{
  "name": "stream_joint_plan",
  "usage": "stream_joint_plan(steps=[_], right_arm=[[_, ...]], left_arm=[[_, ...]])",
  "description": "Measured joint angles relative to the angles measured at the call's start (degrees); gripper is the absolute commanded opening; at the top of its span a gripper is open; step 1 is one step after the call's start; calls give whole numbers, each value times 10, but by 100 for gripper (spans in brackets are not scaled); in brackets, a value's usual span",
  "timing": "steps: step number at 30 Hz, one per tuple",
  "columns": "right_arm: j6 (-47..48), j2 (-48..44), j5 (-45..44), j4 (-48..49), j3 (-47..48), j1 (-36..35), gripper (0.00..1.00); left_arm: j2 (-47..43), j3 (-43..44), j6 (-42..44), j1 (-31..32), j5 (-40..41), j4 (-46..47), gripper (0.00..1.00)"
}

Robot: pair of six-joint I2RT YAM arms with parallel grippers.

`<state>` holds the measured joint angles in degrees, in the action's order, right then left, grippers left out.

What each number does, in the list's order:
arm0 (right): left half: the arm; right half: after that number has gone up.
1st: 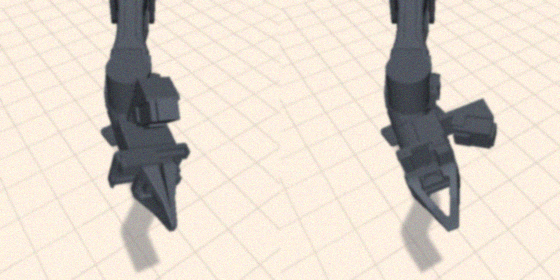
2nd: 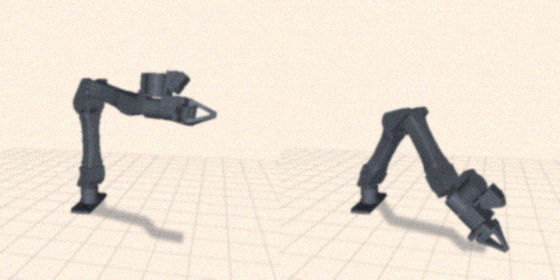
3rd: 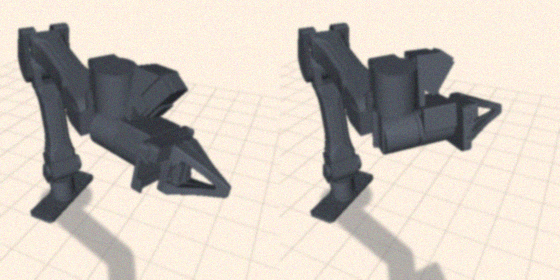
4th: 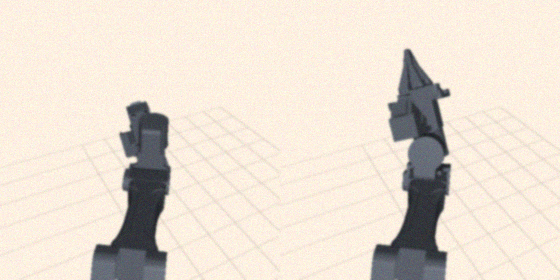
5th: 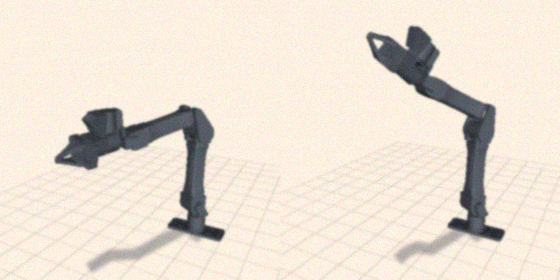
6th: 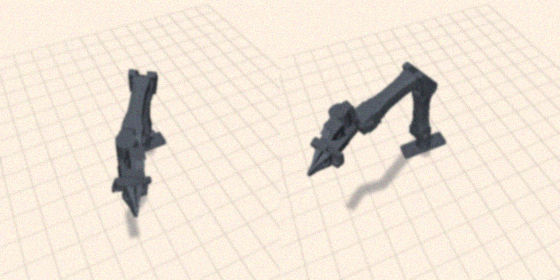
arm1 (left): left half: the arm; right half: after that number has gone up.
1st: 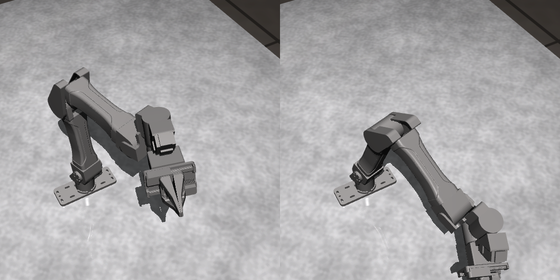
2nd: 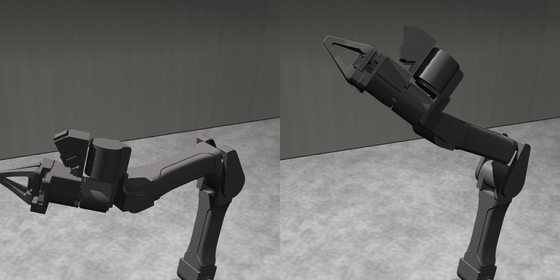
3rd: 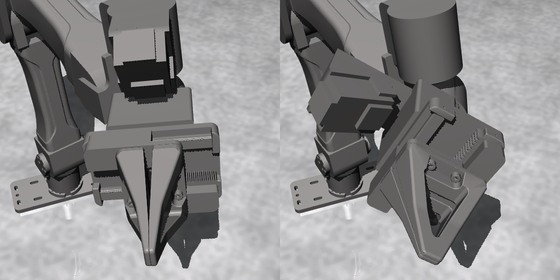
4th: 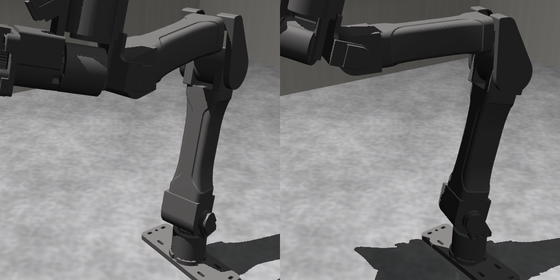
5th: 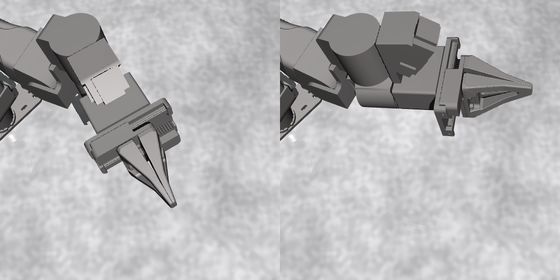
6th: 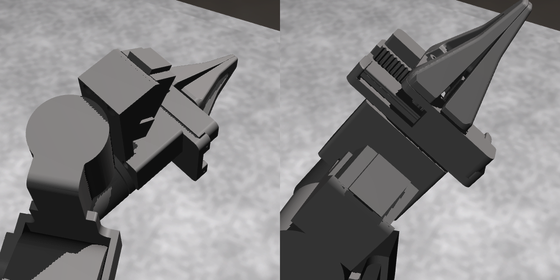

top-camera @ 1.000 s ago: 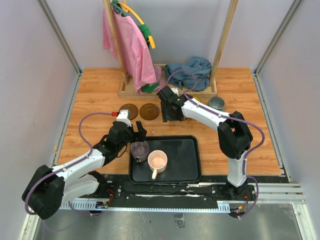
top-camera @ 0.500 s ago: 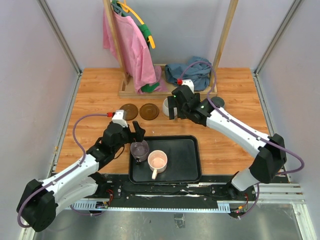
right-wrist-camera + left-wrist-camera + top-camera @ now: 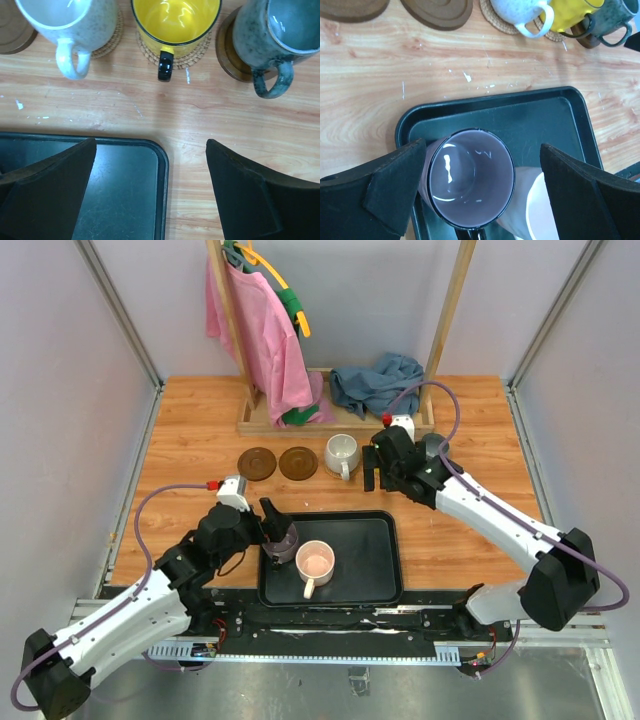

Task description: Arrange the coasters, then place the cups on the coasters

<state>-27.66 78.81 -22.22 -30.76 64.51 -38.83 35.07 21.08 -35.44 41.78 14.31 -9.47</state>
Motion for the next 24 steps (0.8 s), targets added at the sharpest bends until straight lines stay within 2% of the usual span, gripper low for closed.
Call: stream_joint_plan(steps=[2, 7, 10, 14, 17, 24], right_arm=[[6, -10, 11, 10, -7, 0, 82], [14, -15, 27, 28, -10, 0, 49], [21, -14, 32, 32, -11, 0, 23], [31, -6, 41, 42, -11, 0, 2], [40, 18, 46, 50, -5, 0, 1], [57, 116, 70, 69, 44, 1, 1]], left_arm=[[-4, 0, -16, 8, 6, -21, 100], [-4, 0, -52, 38, 24, -73, 100], [-4, 1, -72, 57, 37, -101, 99], [-4, 2, -97, 71, 50, -134, 92], [-5, 2, -111, 75, 55, -150, 86], [-13, 3, -125, 80, 52, -179, 84]])
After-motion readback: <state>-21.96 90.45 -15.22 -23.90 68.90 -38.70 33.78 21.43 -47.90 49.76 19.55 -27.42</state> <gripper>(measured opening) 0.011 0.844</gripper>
